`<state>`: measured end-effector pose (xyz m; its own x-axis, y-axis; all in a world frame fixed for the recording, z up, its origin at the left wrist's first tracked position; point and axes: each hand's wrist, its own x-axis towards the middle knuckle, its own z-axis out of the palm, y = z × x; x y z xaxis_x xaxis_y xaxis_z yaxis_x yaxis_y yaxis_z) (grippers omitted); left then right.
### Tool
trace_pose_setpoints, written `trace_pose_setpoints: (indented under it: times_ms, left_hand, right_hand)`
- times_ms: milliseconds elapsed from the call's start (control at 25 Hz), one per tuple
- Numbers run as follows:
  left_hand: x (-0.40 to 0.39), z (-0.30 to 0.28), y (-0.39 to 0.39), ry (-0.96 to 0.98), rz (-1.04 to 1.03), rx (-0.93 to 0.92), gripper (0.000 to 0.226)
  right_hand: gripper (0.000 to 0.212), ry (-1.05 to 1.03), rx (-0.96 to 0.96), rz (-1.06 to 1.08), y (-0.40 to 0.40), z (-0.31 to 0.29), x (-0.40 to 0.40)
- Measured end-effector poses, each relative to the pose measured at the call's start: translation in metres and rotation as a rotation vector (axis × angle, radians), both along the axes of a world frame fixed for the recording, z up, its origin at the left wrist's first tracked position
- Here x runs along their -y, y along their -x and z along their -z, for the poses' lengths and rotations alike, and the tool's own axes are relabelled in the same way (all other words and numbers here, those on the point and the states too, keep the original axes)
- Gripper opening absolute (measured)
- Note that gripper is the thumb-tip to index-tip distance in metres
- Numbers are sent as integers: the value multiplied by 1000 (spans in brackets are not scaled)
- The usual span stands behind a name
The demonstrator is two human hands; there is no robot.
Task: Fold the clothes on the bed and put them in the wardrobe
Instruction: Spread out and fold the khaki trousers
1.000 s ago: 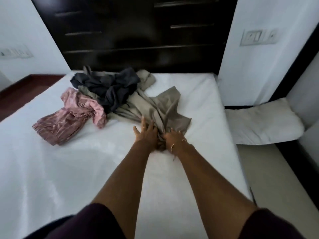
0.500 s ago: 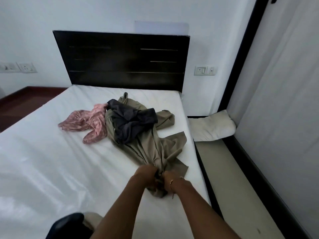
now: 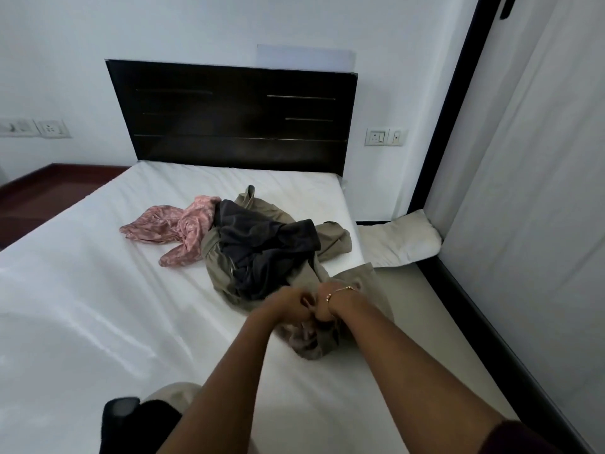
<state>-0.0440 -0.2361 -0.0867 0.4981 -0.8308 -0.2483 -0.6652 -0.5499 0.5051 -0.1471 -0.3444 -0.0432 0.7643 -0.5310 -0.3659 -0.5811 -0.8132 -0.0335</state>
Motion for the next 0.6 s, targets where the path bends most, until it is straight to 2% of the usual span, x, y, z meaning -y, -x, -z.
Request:
trace_pose_setpoints:
  times_ms: [120, 160, 240, 320, 360, 400, 480, 520, 600]
  left_hand:
    - [-5, 0, -50, 176, -226, 106, 26]
    - [-9, 5, -63, 262, -331, 119, 22]
    - [-16, 21, -84, 408, -493, 119, 21]
    - [-20, 32, -99, 491, -508, 101, 30]
    - [-22, 36, -108, 527, -478, 100, 37]
    - [-24, 37, -119, 567, -435, 111, 44]
    - [-30, 38, -137, 638, -338, 136, 50]
    - [-33, 39, -143, 648, -315, 150, 49]
    - [-37, 42, -147, 682, -380, 218, 40]
  right_hand:
    - [60, 43, 235, -48, -43, -5, 5]
    - [67, 46, 292, -71, -61, -1, 7]
    - [108, 39, 312, -122, -101, 12, 11]
    - [156, 30, 275, -148, -138, 31, 16]
    - [167, 39, 267, -158, -158, 44, 18]
    - [170, 57, 275, -167, -176, 56, 21]
    - [156, 113, 306, -212, -200, 70, 28]
    - [143, 132, 311, -238, -210, 75, 32]
    - [99, 149, 313, -296, -222, 81, 40]
